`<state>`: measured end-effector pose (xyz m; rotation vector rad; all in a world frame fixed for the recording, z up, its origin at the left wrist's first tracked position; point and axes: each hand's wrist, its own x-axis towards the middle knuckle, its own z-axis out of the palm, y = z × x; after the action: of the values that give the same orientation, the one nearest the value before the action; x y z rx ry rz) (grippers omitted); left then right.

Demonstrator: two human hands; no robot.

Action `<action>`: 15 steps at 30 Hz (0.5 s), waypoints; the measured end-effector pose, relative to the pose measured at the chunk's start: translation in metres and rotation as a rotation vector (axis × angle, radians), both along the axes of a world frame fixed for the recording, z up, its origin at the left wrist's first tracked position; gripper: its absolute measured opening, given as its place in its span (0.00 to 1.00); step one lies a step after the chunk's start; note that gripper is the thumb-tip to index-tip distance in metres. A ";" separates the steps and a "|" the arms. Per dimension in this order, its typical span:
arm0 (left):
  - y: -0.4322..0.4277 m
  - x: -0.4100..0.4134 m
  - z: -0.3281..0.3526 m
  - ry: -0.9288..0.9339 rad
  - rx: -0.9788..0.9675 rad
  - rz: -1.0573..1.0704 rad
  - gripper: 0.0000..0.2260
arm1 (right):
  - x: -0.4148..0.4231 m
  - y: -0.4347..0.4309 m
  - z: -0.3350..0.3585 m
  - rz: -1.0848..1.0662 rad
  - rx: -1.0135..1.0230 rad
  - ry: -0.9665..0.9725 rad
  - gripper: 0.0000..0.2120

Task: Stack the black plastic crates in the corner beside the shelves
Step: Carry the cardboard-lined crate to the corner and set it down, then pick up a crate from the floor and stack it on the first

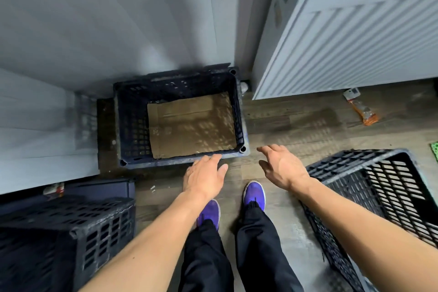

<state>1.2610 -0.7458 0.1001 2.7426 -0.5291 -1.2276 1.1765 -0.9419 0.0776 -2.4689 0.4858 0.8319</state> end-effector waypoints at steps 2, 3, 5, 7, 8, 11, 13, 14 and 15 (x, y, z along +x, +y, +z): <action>-0.006 -0.009 0.010 -0.004 -0.036 -0.020 0.21 | -0.009 0.000 0.013 -0.041 0.003 -0.008 0.22; -0.009 -0.015 0.014 0.000 -0.051 -0.044 0.21 | -0.015 0.001 0.019 -0.069 0.008 -0.004 0.22; -0.015 -0.028 0.021 0.009 -0.066 -0.109 0.22 | -0.032 0.004 0.028 -0.138 0.018 -0.001 0.23; -0.016 -0.040 0.025 0.016 -0.079 -0.169 0.22 | -0.053 0.010 0.034 -0.214 0.027 -0.003 0.23; -0.017 -0.045 0.026 0.015 -0.090 -0.202 0.22 | -0.065 0.012 0.036 -0.257 0.027 0.001 0.23; -0.014 -0.062 0.031 0.022 -0.111 -0.294 0.22 | -0.106 0.024 0.046 -0.374 0.023 0.037 0.23; -0.012 -0.076 0.035 0.037 -0.128 -0.355 0.22 | -0.134 0.034 0.054 -0.468 0.011 0.057 0.23; -0.011 -0.082 0.037 0.049 -0.132 -0.381 0.22 | -0.148 0.039 0.057 -0.518 0.009 0.063 0.23; -0.009 -0.090 0.039 0.061 -0.132 -0.410 0.22 | -0.161 0.044 0.060 -0.570 0.010 0.067 0.23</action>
<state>1.1711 -0.7551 0.1389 2.5537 -1.1640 -1.2897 1.0155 -0.8978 0.1380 -2.1200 1.1346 0.6688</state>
